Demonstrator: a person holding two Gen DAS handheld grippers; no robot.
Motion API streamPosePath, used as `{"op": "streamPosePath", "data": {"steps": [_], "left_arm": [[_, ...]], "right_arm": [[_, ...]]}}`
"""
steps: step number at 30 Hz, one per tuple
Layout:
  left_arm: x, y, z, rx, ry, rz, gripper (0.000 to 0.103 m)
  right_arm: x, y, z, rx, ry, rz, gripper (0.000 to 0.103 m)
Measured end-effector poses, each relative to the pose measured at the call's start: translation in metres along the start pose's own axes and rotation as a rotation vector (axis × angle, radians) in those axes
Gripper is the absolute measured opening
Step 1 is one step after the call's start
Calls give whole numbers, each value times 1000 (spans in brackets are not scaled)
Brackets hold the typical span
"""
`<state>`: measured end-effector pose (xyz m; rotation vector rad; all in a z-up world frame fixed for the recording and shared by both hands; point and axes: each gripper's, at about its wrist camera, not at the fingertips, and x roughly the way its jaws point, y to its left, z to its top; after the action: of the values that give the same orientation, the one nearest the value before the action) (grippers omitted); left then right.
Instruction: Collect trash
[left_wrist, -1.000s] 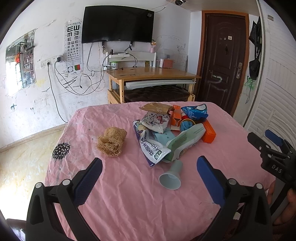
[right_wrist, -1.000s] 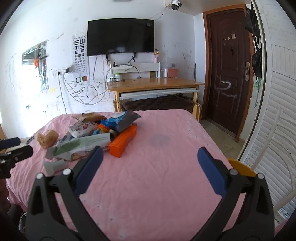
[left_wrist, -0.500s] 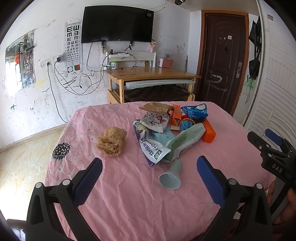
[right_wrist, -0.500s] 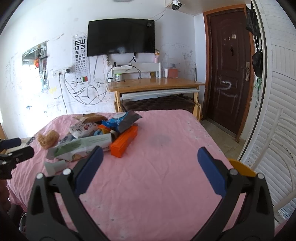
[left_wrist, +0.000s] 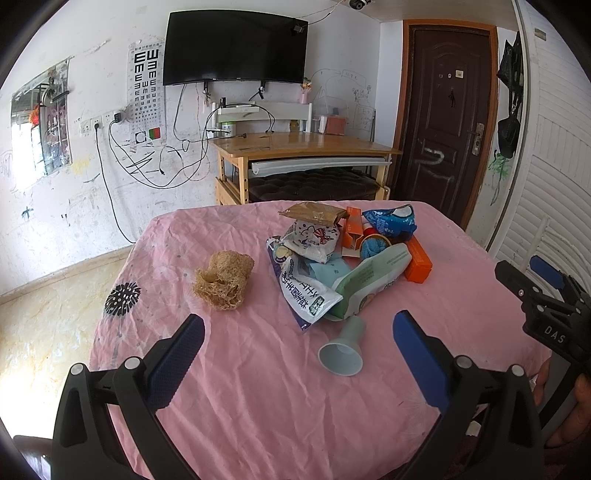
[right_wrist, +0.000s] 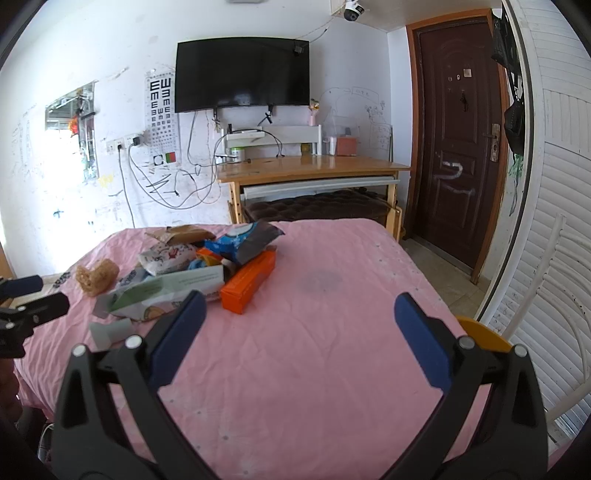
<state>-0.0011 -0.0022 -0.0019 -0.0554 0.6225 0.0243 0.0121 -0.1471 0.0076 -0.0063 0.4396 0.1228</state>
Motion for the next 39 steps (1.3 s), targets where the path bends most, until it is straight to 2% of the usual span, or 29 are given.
{"op": "streamPosePath", "data": {"steps": [32,35,39], "left_arm": [[5,6,-5,-6,10,4,97],[11,15,3,-25,36,14,97],[29,39,30,-51,63,42,97]], "right_arm": [[-1,7,-1,-6,5,6,98],[2,9,3,0,14,39,98],[14,12,14,26,73,164,98]]}}
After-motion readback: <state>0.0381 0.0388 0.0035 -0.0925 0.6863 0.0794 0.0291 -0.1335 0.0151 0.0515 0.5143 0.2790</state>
